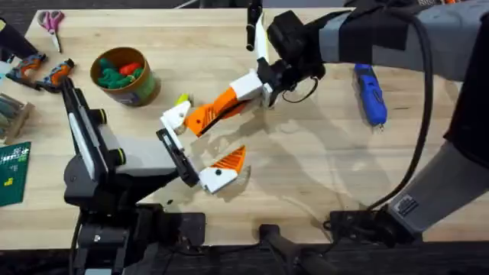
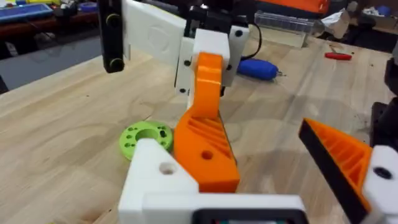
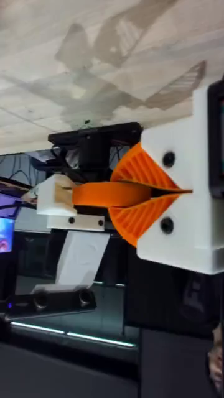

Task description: Pick up the gripper from the table and insert it into the empty holder that is missing its gripper. Then pick up a screw, insert it into the mounting hole, and use the screwdriver to tighten it. Finally, clean up the table by picking up the vegetable and placing it into the bucket.

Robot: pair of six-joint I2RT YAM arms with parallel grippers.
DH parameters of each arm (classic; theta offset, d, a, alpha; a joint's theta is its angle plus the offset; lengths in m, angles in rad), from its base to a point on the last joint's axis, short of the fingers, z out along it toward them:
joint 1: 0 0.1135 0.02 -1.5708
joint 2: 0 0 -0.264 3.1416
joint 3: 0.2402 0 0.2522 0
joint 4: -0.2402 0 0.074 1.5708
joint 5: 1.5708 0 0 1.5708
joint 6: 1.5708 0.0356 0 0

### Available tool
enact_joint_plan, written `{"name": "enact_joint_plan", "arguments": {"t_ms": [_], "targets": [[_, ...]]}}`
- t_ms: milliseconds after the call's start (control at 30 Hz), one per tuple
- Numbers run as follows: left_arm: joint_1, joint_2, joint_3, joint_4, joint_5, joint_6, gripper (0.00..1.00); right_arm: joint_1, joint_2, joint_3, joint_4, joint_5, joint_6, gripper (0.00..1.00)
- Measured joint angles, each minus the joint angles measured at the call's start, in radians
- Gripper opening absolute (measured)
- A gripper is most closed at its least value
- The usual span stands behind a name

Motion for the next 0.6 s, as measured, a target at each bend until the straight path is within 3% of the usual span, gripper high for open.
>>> {"name": "enact_joint_plan", "arguments": {"t_ms": [600], "targets": [[0.0, 0.0, 0.0, 0.0, 0.0, 0.0, 0.986, 0.015, 0.0, 0.0, 0.082, 0.003, 0.127, 0.009]]}}
